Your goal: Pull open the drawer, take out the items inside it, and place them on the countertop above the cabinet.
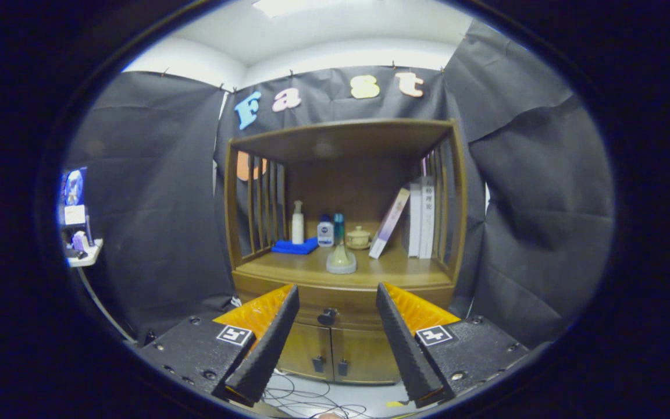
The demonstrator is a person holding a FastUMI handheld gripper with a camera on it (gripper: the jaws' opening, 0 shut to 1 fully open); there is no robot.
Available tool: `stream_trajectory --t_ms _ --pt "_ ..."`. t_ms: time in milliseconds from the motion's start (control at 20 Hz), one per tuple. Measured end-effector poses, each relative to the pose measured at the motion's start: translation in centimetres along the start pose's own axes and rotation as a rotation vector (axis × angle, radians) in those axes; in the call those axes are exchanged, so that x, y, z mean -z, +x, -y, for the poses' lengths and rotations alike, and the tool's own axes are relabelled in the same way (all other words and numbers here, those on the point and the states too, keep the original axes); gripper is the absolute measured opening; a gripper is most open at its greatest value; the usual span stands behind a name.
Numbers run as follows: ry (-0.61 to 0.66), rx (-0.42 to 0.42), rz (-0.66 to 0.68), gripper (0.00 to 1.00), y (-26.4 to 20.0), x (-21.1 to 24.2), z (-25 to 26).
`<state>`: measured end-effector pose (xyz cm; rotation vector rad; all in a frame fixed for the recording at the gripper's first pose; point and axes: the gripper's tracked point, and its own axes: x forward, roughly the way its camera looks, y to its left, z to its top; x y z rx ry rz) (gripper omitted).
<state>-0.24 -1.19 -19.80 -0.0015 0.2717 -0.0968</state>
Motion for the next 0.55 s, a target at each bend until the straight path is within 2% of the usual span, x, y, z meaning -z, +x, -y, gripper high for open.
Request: stream_trajectory --t_ms 200,300,550 --pt "-0.003 -0.022 0.09 0.9 -4.3 -4.7 0.9" --pt "-0.012 -0.026 0.108 0.95 -6.0 -5.6 1.3" --pt "0.004 -0.027 0.163 0.97 -8.7 -7.7 2.7"
